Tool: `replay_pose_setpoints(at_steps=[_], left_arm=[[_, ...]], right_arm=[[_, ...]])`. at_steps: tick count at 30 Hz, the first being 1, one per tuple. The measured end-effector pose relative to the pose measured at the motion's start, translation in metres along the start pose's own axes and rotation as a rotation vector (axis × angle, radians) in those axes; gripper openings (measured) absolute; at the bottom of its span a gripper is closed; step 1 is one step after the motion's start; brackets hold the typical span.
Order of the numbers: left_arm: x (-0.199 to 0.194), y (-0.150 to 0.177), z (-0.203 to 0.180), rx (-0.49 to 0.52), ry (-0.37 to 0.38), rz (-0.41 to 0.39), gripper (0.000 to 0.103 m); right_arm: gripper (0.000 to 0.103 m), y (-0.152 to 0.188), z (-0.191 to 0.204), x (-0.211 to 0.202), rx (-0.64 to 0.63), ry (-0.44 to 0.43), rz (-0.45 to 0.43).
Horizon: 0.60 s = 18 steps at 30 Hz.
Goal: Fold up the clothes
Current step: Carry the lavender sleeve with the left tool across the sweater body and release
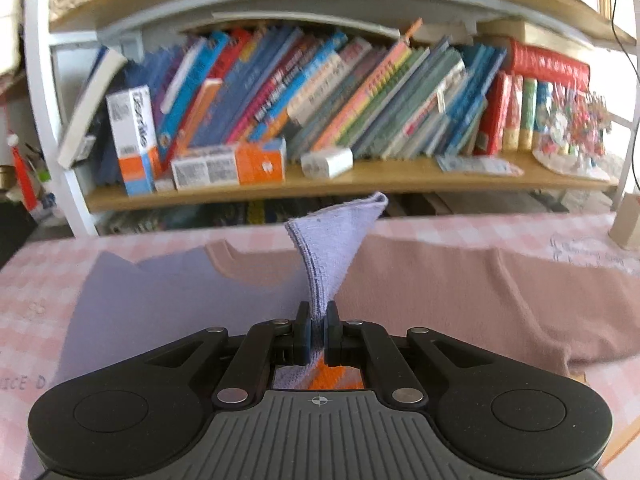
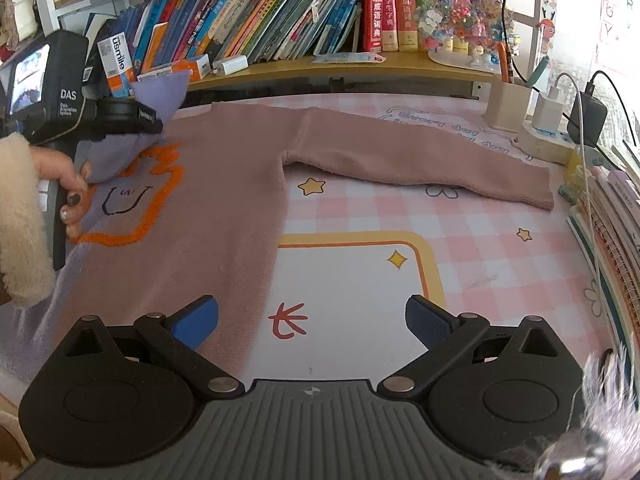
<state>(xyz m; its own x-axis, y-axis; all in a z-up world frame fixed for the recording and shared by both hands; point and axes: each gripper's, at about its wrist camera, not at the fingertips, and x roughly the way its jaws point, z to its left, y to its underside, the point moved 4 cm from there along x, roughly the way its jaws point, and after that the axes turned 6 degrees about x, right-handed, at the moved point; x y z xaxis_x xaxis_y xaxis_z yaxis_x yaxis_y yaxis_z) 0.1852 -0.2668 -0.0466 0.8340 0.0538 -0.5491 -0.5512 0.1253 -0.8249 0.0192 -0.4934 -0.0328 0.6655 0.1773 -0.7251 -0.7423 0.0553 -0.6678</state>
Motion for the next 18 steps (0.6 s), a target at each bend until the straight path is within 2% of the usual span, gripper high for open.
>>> replay_pose_setpoints(at_steps=[6,12,18], left_arm=[[0.009,0.006,-0.007,0.025,0.027,0.036,0.004],[0.003,-0.001,-0.018,0.037,0.057,0.01,0.004],[0.019,0.012,-0.027,0.077,0.076,0.097,0.005]], right_arm=[[0.101,0.0,0.001,0.001,-0.002,0.007,0.003],[0.101,0.002,-0.003,-0.002,0.011,0.024,0.003],[0.101,0.003,-0.001,-0.006,-0.002,0.029,0.001]])
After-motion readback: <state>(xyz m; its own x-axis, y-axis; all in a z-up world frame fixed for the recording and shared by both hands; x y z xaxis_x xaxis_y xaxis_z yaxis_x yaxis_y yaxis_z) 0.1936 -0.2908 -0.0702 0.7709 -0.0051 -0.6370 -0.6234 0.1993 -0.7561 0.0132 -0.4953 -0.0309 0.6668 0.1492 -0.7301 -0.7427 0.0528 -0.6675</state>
